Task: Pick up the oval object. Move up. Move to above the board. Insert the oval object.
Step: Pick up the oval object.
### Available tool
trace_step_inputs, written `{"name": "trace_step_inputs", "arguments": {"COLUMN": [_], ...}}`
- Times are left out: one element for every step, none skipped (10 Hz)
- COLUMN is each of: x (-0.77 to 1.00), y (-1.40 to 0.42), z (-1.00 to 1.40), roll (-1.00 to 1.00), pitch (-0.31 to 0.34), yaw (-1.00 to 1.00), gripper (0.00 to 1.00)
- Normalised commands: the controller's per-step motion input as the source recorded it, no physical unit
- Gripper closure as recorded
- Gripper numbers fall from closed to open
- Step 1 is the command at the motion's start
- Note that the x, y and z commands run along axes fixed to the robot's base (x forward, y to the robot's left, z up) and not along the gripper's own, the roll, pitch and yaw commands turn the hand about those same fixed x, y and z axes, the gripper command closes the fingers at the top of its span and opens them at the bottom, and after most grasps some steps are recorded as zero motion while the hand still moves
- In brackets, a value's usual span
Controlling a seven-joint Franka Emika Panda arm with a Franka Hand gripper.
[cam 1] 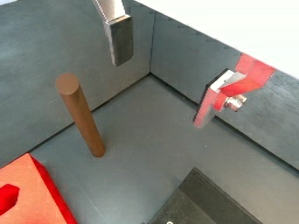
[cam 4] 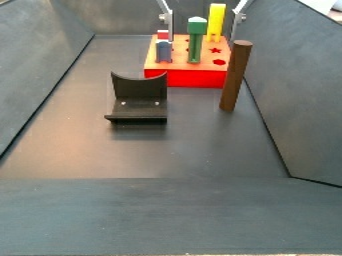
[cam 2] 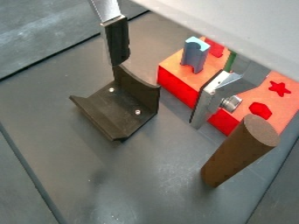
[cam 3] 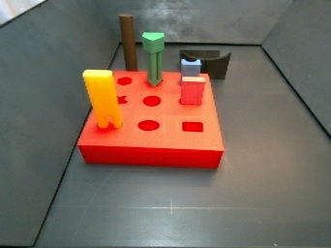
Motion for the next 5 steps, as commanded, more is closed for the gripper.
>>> {"name": "trace_step_inputs", "arguments": {"x": [-0.55, -0.65, -0.65, -0.65, -0.65], "y": [-0.06, -0.12, -0.12, -0.14, -0.13], "z": [-0.03, -0.02, 0.00, 0.00, 0.00], "roll": [0.00, 0.00, 0.00, 0.00, 0.00], "pitch": [0.000, -0.019, -0.016, -0.004, -0.010], "yaw": [-0.22, -0.44, -0.45, -0.43, -0.44], "gripper": [0.00, 0.00, 0.00, 0.00, 0.00]}}
